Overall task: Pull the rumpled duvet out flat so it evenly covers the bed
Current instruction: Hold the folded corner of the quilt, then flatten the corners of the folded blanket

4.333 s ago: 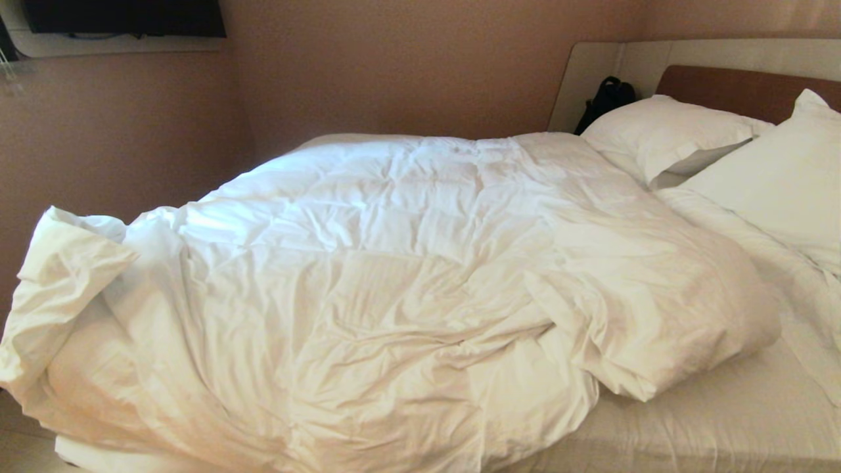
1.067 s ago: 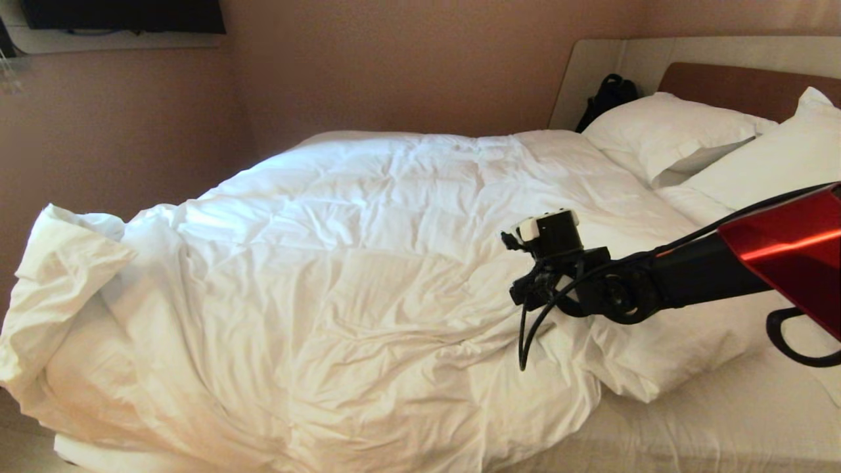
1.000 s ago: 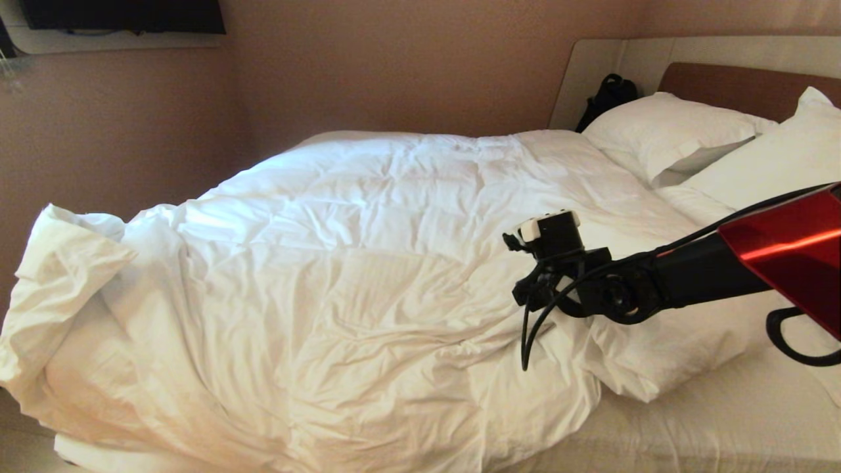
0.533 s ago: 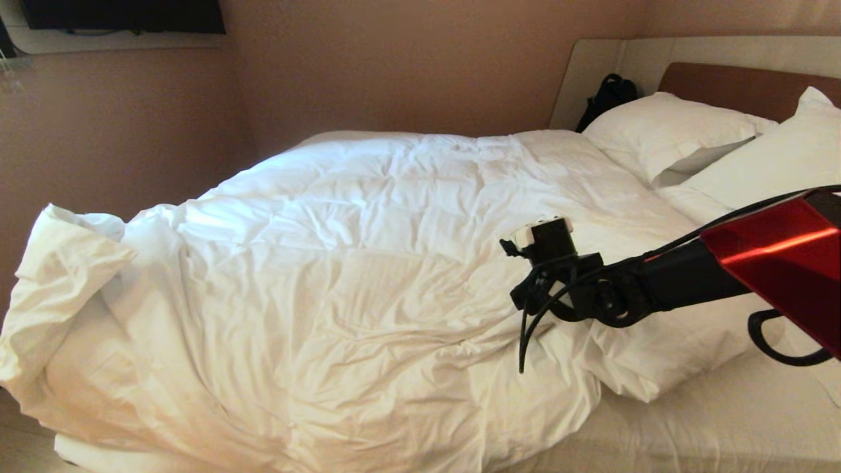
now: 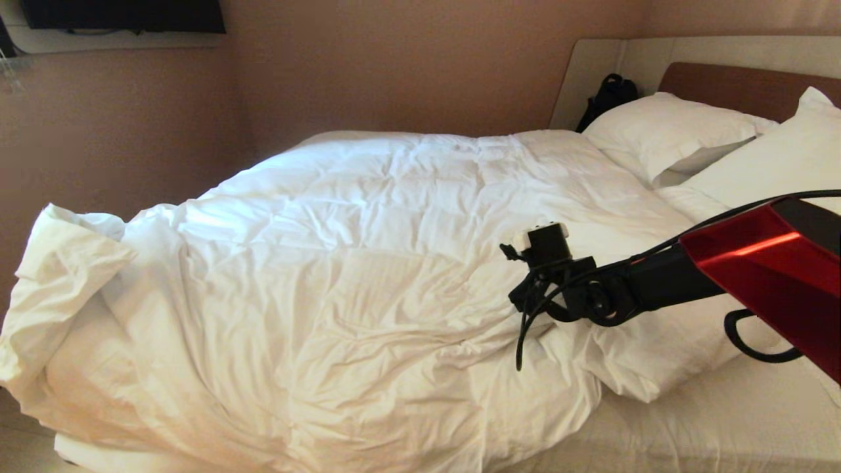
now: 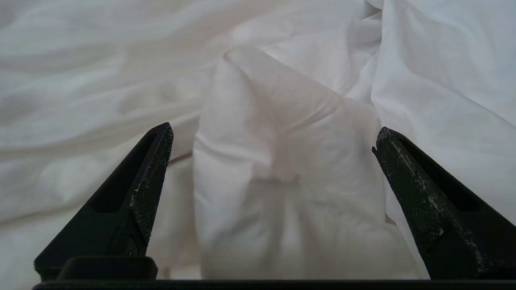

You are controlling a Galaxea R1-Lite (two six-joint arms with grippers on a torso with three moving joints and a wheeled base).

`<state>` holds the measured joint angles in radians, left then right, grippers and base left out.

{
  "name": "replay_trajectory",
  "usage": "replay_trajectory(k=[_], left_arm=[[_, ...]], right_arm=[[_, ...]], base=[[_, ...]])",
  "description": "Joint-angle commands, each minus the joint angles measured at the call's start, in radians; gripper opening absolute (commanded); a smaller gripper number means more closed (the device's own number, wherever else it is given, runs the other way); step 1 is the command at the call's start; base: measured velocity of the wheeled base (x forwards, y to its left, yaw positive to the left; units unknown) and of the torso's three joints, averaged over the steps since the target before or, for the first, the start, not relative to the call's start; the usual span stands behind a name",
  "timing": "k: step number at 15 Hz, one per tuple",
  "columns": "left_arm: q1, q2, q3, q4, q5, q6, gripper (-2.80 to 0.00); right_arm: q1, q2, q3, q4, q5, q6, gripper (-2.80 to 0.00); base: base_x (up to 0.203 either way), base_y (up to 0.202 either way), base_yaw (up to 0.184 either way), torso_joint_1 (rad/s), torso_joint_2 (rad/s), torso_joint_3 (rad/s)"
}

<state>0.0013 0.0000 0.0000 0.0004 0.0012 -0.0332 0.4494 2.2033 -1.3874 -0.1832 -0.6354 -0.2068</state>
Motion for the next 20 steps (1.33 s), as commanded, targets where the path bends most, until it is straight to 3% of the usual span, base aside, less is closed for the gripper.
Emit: replay_trajectory(k=[1, 3, 4, 16, 20], left_arm=[[0.0, 0.0, 0.0, 0.0, 0.0, -0.001, -2.8], [0.0, 0.0, 0.0, 0.0, 0.0, -0.001, -2.8], [0.0, 0.0, 0.0, 0.0, 0.0, -0.001, -2.8], [0.0, 0.0, 0.0, 0.0, 0.0, -0.001, -2.8], [0.0, 0.0, 0.0, 0.0, 0.0, -0.001, -2.8]], right_arm=[[-0.005, 0.01, -0.005, -0.001, -0.006, -0.002, 0.0], [-0.004, 0.01, -0.007, -0.004, -0.007, 0.001, 0.0], [-0.005, 0.009, -0.007, -0.004, -0.007, 0.001, -2.8], [-0.021, -0.061, -0.017, 0.004, -0.021, 0.004, -2.8], [-0.034, -0.209, 0.078, 0.007, -0.053, 0.005, -2.8]], base=[[0.0, 0.0, 0.0, 0.0, 0.0, 0.0], [0.0, 0.0, 0.0, 0.0, 0.0, 0.0], [0.0, 0.0, 0.0, 0.0, 0.0, 0.0], [0.0, 0.0, 0.0, 0.0, 0.0, 0.0], [0.0, 0.0, 0.0, 0.0, 0.0, 0.0]])
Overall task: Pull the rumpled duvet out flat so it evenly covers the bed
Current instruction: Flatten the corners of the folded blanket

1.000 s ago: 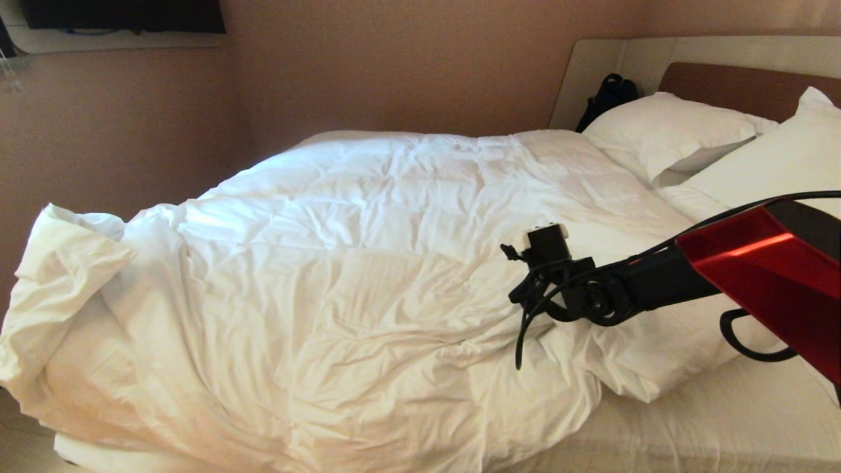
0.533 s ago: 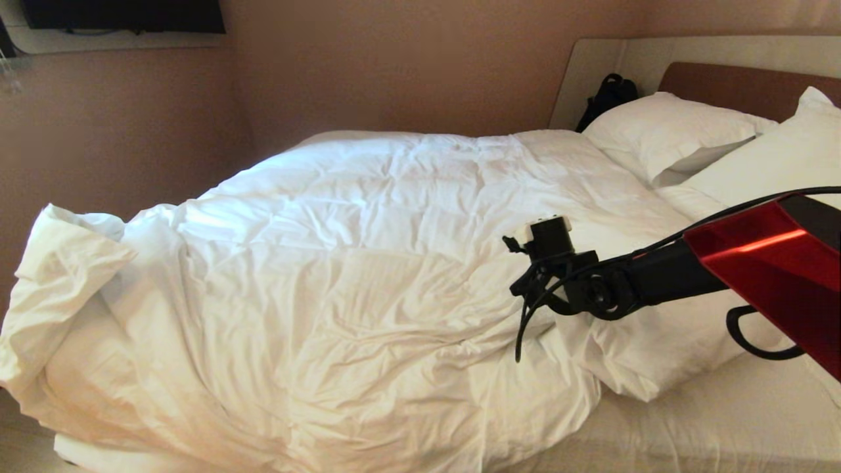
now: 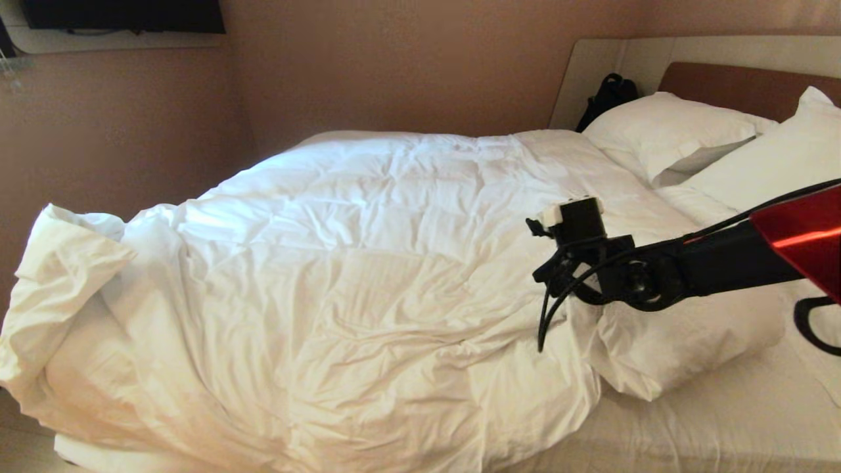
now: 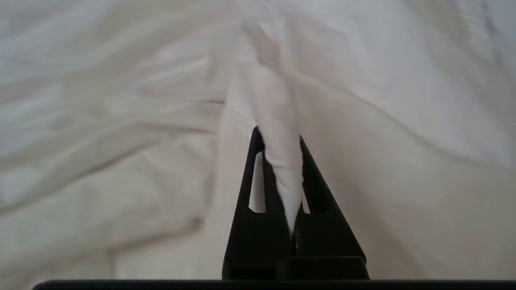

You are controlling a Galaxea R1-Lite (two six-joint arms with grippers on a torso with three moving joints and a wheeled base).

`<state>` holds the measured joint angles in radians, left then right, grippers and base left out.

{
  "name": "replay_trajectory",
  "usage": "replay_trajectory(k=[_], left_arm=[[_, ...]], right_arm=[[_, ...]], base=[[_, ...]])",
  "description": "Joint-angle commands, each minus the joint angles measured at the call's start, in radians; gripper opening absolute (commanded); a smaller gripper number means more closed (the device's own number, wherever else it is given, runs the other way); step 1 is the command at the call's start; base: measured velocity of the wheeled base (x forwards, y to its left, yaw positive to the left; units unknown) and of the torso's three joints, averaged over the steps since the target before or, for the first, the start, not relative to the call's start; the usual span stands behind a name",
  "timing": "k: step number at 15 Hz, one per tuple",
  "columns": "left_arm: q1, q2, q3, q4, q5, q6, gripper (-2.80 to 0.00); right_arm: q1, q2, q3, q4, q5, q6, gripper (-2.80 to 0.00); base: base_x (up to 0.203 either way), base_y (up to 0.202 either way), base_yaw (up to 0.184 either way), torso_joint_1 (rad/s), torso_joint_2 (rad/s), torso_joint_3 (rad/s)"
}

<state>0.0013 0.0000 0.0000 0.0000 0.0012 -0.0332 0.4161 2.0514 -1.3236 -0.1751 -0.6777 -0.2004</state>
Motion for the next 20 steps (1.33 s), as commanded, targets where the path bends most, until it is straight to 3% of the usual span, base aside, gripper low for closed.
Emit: replay_trajectory(k=[1, 7, 14, 17, 20], left_arm=[[0.0, 0.0, 0.0, 0.0, 0.0, -0.001, -2.8], [0.0, 0.0, 0.0, 0.0, 0.0, -0.001, -2.8], [0.0, 0.0, 0.0, 0.0, 0.0, -0.001, -2.8], [0.0, 0.0, 0.0, 0.0, 0.0, -0.001, -2.8], [0.0, 0.0, 0.0, 0.0, 0.0, -0.001, -2.8]], right_arm=[[-0.009, -0.122, 0.055, -0.002, -0.018, 0.0, -2.8], [-0.048, -0.557, 0.277, 0.014, -0.028, -0.002, -2.8], [-0.102, -1.062, 0.392, 0.217, -0.028, -0.001, -2.8], [-0.205, -1.159, 0.4, 0.255, -0.023, -0.005, -2.8], [-0.245, -1.205, 0.427, 0.26, -0.019, -0.003, -2.8]], base=[[0.0, 0.0, 0.0, 0.0, 0.0, 0.0], [0.0, 0.0, 0.0, 0.0, 0.0, 0.0], [0.0, 0.0, 0.0, 0.0, 0.0, 0.0], [0.0, 0.0, 0.0, 0.0, 0.0, 0.0], [0.0, 0.0, 0.0, 0.0, 0.0, 0.0]])
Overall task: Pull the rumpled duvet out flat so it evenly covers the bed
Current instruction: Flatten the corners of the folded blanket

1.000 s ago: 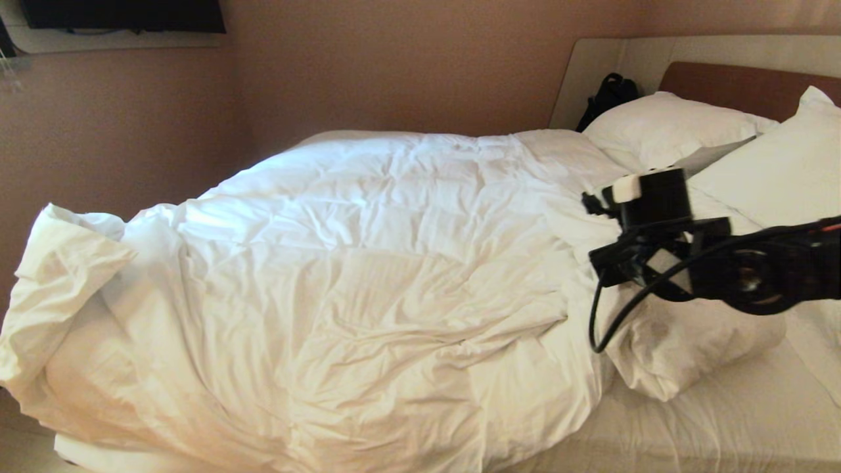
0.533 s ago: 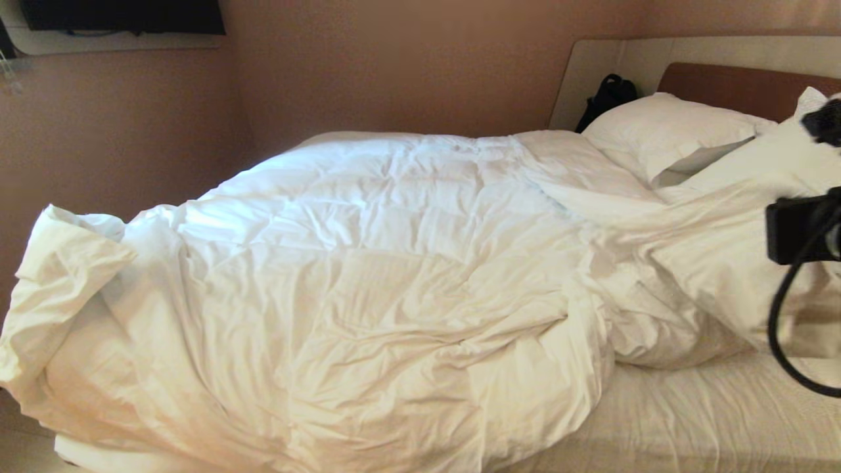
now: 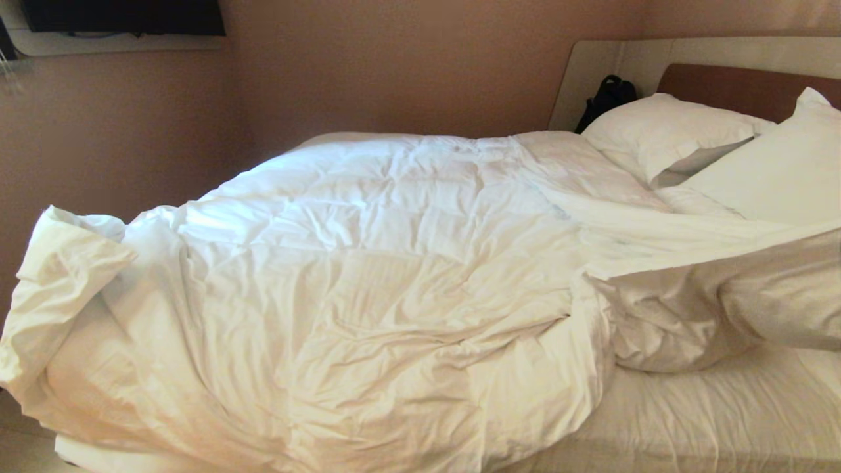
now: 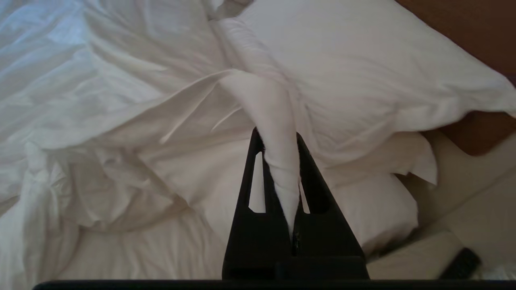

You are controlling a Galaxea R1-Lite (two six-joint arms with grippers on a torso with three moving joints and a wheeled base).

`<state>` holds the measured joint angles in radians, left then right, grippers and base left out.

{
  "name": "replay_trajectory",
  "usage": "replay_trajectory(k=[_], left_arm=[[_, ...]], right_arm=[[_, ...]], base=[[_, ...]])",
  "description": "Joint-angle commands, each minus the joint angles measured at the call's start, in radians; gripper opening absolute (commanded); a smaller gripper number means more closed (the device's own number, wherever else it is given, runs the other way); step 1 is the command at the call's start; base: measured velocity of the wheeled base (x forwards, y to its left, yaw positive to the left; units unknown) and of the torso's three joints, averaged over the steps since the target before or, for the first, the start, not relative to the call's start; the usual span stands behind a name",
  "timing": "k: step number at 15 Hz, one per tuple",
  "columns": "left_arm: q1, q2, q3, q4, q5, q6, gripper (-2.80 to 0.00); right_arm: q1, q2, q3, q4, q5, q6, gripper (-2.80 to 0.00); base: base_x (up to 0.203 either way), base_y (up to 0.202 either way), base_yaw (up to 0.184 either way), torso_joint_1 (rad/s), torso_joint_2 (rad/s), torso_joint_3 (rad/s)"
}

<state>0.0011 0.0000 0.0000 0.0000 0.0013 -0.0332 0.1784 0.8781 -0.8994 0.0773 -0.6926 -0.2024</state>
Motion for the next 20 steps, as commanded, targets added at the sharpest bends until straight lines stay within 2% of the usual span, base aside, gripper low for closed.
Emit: replay_trajectory(k=[1, 5, 9, 14, 15, 18, 20], left_arm=[[0.0, 0.0, 0.0, 0.0, -0.001, -0.001, -2.8], [0.0, 0.0, 0.0, 0.0, 0.0, -0.001, -2.8], [0.0, 0.0, 0.0, 0.0, 0.0, -0.001, -2.8], [0.0, 0.0, 0.0, 0.0, 0.0, -0.001, -2.8], [0.0, 0.0, 0.0, 0.0, 0.0, -0.001, -2.8], [0.0, 0.0, 0.0, 0.0, 0.0, -0.001, -2.8], [0.0, 0.0, 0.0, 0.0, 0.0, -0.001, -2.8]], right_arm=[[-0.024, -0.058, 0.034, 0.008, -0.003, 0.0, -2.8], [-0.033, -0.137, 0.085, 0.015, 0.035, 0.001, -2.8], [-0.032, -0.222, 0.132, 0.106, 0.063, 0.001, -2.8], [-0.033, -0.211, 0.147, 0.118, 0.062, 0.0, -2.8], [-0.033, -0.211, 0.151, 0.12, 0.062, -0.002, 0.0], [-0.032, -0.213, 0.142, 0.122, 0.068, -0.002, 0.0], [-0.031, -0.22, 0.127, 0.122, 0.1, -0.003, 0.0]], base=[[0.0, 0.0, 0.0, 0.0, 0.0, 0.0], [0.0, 0.0, 0.0, 0.0, 0.0, 0.0], [0.0, 0.0, 0.0, 0.0, 0.0, 0.0], [0.0, 0.0, 0.0, 0.0, 0.0, 0.0], [0.0, 0.0, 0.0, 0.0, 0.0, 0.0], [0.0, 0.0, 0.0, 0.0, 0.0, 0.0], [0.0, 0.0, 0.0, 0.0, 0.0, 0.0]])
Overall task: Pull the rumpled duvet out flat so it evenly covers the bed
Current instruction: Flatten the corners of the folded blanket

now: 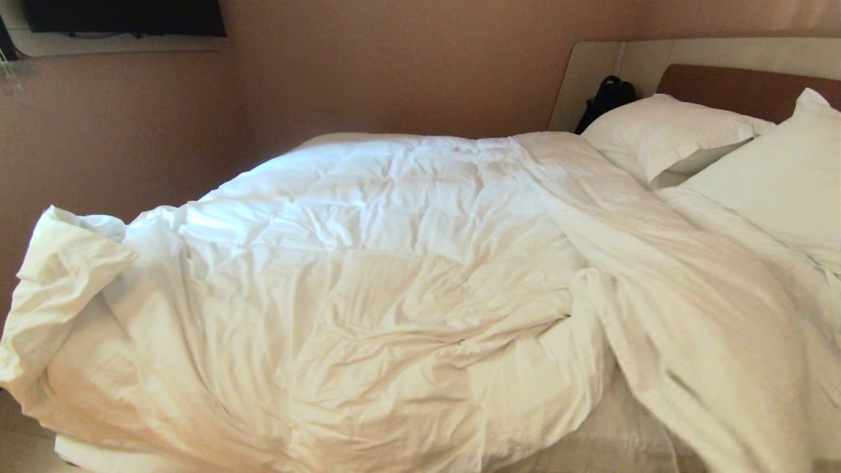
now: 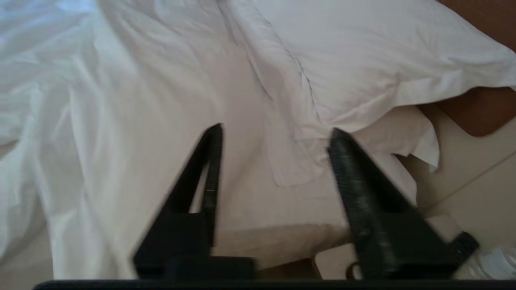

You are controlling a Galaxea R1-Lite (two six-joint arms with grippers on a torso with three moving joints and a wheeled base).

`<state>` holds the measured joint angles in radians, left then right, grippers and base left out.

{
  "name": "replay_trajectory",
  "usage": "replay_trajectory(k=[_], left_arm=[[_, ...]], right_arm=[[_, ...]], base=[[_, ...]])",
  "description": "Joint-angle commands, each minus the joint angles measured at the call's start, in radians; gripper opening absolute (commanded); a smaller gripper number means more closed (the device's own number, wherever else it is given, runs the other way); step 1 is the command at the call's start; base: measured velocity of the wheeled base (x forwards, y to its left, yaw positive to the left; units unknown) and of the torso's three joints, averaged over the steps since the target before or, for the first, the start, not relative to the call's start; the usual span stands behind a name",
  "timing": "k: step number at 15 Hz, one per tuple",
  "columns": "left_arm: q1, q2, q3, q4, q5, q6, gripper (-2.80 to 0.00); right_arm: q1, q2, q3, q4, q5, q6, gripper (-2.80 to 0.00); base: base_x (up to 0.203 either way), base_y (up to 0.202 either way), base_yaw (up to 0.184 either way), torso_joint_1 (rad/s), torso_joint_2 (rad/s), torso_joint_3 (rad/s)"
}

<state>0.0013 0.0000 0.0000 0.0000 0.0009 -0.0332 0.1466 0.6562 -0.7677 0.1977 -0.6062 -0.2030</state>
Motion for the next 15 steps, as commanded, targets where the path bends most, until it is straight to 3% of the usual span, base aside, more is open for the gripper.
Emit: replay_trajectory(k=[1, 7, 11, 12, 15], left_arm=[[0.0, 0.0, 0.0, 0.0, -0.001, -0.001, -2.8], [0.0, 0.0, 0.0, 0.0, 0.001, -0.001, -2.8], [0.0, 0.0, 0.0, 0.0, 0.001, -0.001, -2.8], [0.0, 0.0, 0.0, 0.0, 0.001, -0.001, -2.8], [0.0, 0.0, 0.0, 0.0, 0.0, -0.001, -2.8]], right_arm=[[0.001, 0.001, -0.015, 0.001, 0.048, -0.001, 0.0], [0.003, 0.131, -0.06, -0.003, 0.174, 0.007, 0.0], [0.004, 0.4, -0.13, -0.008, 0.345, 0.062, 0.0], [0.004, 0.474, -0.162, -0.009, 0.376, 0.069, -2.8], [0.027, 0.672, -0.268, -0.009, 0.418, 0.077, -2.8]], base=[[0.0, 0.0, 0.0, 0.0, 0.0, 0.0], [0.0, 0.0, 0.0, 0.0, 0.0, 0.0], [0.0, 0.0, 0.0, 0.0, 0.0, 0.0], [0.0, 0.0, 0.0, 0.0, 0.0, 0.0], [0.0, 0.0, 0.0, 0.0, 0.0, 0.0]])
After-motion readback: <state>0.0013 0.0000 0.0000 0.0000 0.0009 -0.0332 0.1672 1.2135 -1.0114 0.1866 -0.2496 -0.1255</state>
